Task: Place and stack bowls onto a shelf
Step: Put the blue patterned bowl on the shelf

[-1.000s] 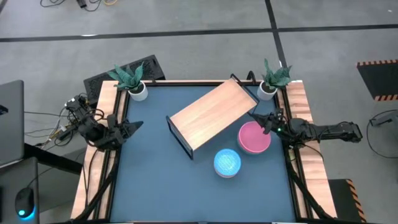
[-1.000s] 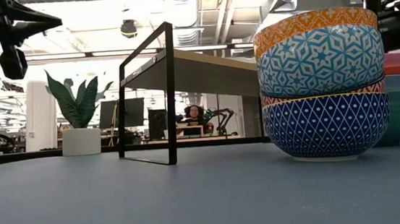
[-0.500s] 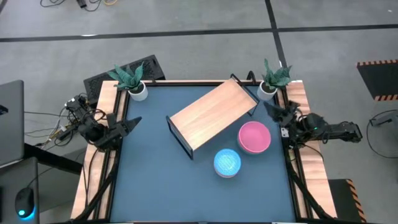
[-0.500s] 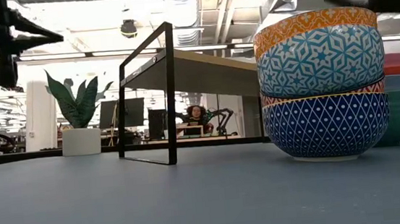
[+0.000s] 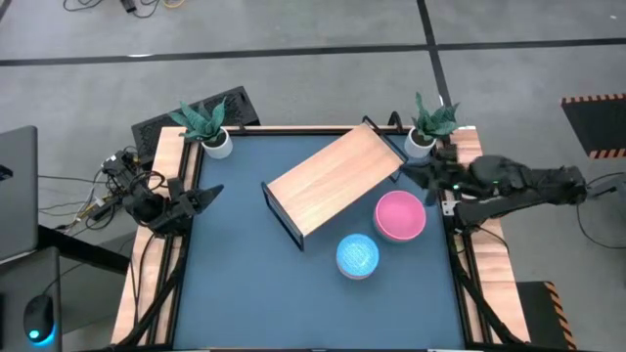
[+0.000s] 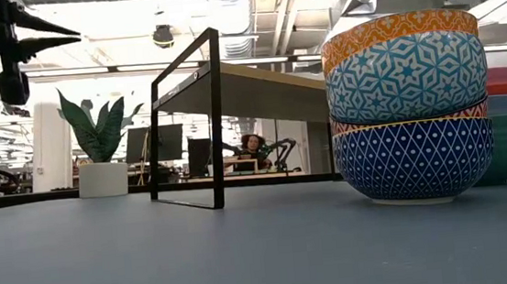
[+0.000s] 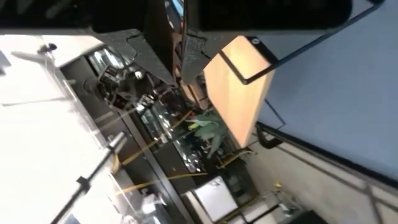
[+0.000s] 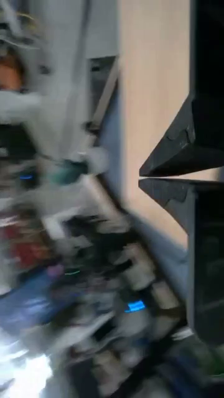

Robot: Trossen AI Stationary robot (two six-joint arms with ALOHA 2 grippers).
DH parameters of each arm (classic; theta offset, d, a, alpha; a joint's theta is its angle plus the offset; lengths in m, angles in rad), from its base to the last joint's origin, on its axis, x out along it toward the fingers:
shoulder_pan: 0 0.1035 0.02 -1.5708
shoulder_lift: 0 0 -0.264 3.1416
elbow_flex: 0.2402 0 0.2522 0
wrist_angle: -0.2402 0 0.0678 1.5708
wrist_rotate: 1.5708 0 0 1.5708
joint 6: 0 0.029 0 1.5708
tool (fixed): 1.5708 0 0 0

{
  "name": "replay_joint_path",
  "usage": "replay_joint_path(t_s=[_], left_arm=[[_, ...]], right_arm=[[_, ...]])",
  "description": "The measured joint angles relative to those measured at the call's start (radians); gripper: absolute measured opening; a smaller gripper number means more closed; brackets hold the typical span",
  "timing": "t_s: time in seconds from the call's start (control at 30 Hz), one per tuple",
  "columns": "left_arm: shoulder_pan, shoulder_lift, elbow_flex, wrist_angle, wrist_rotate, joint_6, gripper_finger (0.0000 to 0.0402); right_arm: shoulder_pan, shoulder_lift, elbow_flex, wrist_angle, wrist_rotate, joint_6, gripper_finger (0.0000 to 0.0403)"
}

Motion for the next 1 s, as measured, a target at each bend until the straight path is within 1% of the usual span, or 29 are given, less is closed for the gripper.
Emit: replay_joint_path(t_s=[0.1,0.23,0.33,0.43,0.6,0.7,0.87,1.0], left_arm=[[0.016,0.0,0.0,0.0,0.075,0.042,0.0035],[0.04,0.0,0.0,0.0,0.164,0.046,0.007],[0.048,0.0,0.0,-0.003,0.193,0.058,0.0097],[0.051,0.0,0.001,-0.008,0.194,0.099,0.012],[0.051,0.0,0.001,-0.01,0.178,0.152,0.0149],[0.051,0.0,0.001,-0.013,0.153,0.171,0.016],[0.051,0.0,0.001,-0.066,0.094,0.163,0.0165],[0.05,0.0,0.001,-0.128,0.09,0.136,0.0165]], right_arm=[[0.02,0.142,0.106,-0.127,-0.079,0.002,0.0075],[0.037,0.294,0.199,-0.226,-0.215,0.003,0.0133],[0.035,0.383,0.239,-0.231,-0.326,0.008,0.018],[0.039,0.462,0.258,-0.249,-0.359,0.051,0.0209],[0.063,0.566,0.259,-0.341,-0.374,0.08,0.0217],[0.08,0.626,0.259,-0.346,-0.388,0.09,0.0212],[0.105,0.713,0.259,-0.334,-0.403,0.091,0.0204],[0.122,0.774,0.259,-0.342,-0.421,0.093,0.02]])
